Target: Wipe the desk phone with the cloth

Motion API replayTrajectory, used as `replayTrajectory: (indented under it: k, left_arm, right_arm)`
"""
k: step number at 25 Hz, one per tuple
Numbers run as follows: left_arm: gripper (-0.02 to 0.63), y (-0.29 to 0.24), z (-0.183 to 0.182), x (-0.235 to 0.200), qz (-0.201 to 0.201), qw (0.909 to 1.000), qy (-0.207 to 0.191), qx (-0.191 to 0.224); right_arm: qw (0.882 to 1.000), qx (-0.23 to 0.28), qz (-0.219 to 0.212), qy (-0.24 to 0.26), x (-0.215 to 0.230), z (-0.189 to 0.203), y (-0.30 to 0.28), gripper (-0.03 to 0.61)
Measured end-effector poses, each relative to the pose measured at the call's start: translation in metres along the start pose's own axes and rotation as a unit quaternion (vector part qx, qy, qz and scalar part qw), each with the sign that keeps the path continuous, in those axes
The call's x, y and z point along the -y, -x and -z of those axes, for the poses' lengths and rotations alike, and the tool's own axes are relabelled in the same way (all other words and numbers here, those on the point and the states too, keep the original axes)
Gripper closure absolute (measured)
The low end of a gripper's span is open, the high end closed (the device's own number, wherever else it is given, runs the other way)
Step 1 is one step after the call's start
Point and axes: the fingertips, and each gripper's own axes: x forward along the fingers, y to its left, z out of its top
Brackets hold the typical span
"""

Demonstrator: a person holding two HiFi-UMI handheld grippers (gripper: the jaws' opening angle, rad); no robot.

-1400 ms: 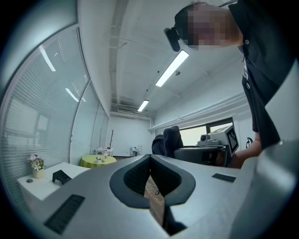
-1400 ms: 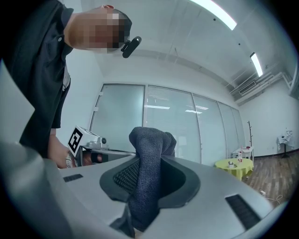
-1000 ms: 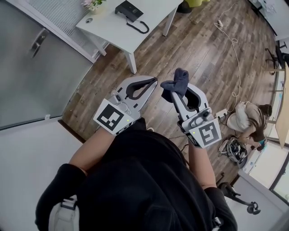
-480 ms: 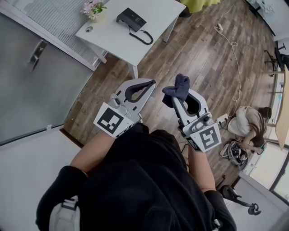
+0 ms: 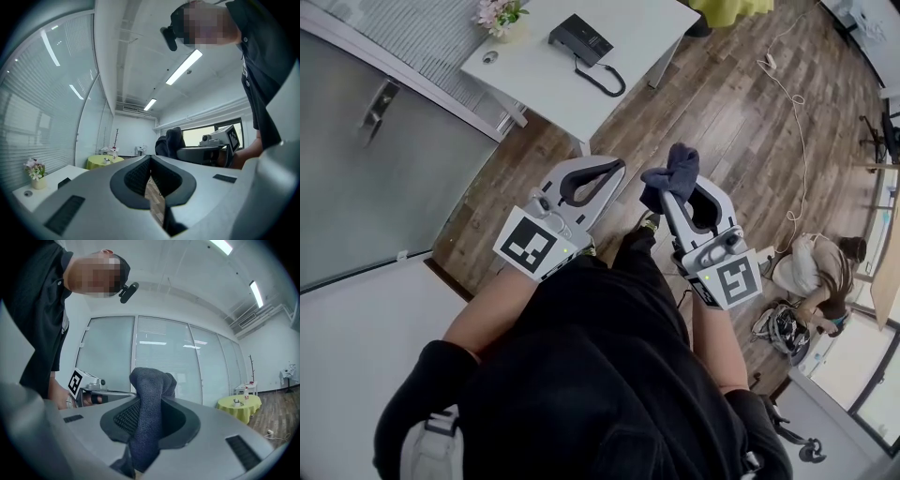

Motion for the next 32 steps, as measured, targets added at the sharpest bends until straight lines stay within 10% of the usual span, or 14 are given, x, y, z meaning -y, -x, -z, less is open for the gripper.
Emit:
replayTrajectory:
  k: [32]
  left_arm:
    - [0.604,-0.201,-0.001,-0.055,-0.134,0.9909,-0.001,-0.014]
  right_arm:
    - [0.990,-0.018,-0.138,0.006,0.230,-0.002,-0.032,0.465]
